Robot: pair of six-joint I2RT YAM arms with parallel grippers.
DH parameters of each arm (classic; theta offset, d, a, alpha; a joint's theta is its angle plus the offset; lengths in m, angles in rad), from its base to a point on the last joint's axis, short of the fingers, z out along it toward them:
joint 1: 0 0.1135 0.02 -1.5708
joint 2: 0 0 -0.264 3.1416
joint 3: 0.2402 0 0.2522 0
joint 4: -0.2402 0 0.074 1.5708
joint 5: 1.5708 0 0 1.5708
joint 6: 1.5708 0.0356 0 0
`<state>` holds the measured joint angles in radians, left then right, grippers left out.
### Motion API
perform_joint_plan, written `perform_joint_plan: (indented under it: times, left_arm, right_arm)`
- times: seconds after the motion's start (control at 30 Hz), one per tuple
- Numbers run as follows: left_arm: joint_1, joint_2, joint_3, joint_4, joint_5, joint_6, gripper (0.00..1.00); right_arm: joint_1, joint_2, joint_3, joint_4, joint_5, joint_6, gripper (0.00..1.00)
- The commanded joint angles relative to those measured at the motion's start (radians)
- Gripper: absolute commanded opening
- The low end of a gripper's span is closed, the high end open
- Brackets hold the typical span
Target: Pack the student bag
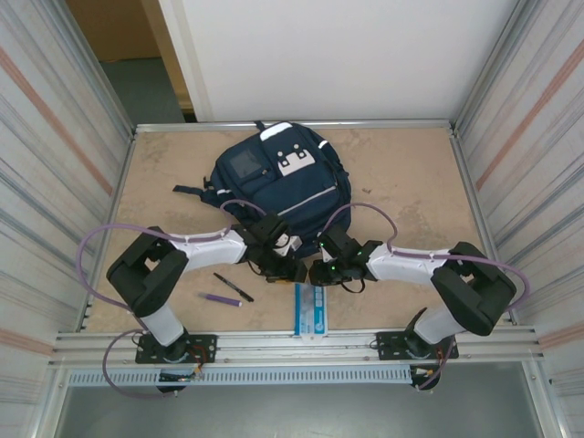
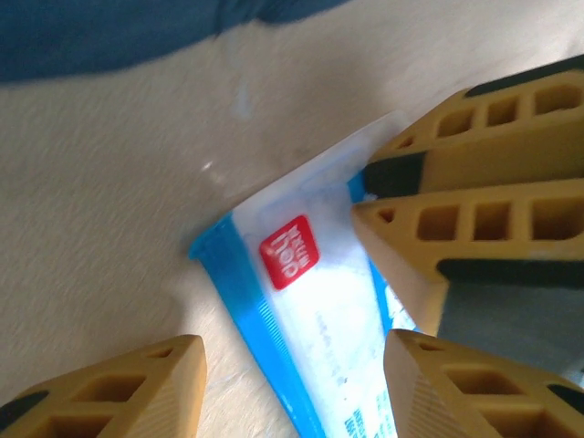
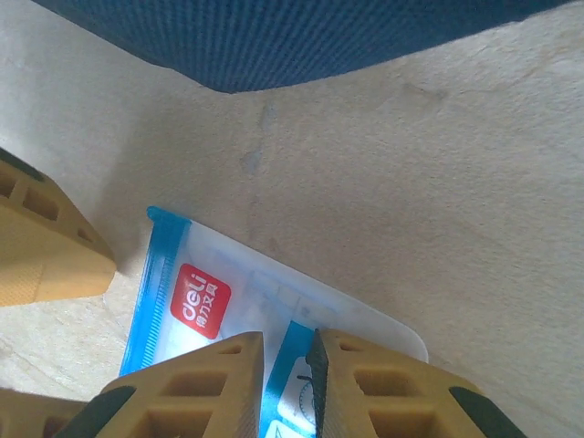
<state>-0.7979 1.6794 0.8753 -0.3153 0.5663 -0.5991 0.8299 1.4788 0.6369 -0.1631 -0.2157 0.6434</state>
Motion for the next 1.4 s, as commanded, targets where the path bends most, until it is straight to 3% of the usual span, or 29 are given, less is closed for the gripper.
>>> perform_joint_plan:
  times: [0.0,0.17,0.3,0.5,0.67,0.87,1.13,1.37]
  left_arm:
    - [0.005,-0.022,0.002,-0.137,0.029,-0.025,0.53]
    - [-0.002,-0.159,-0.114,-0.193,0.09,-0.085,0.53]
    - [-0.036,-0.237,-0.215,-0.07,0.176,-0.188,0.52]
    - [-0.098,-0.14,-0.191,0.062,0.282,-0.237,0.47]
    - [-0.111,-0.113,-0.178,-0.015,0.217,-0.245,0.44]
    - [-0.108,-0.163,-0.216,-0.063,0.153,-0.278,0.49]
    - [-0.13,-0.106,-0.172,0.028,0.192,-0.259,0.5]
    - [-0.141,-0.064,-0.197,0.168,0.165,-0.293,0.36]
  right_arm:
    - [-0.001,0.04,-0.026,-0.035,-0.002,0.019,0.21]
    - [-0.018,0.054,-0.025,-0.036,0.009,0.044,0.2]
    - [-0.023,0.078,-0.022,-0.001,-0.019,0.08,0.19]
    - [-0.02,0.113,-0.006,0.036,-0.087,0.149,0.18]
    - [-0.02,0.107,0.007,0.014,-0.09,0.169,0.17]
    - [-0.021,0.07,-0.019,-0.013,-0.022,0.215,0.17]
    - [-0.021,0.048,-0.059,0.063,-0.027,0.267,0.16]
    - [-0.01,0.065,-0.063,0.095,-0.05,0.309,0.16]
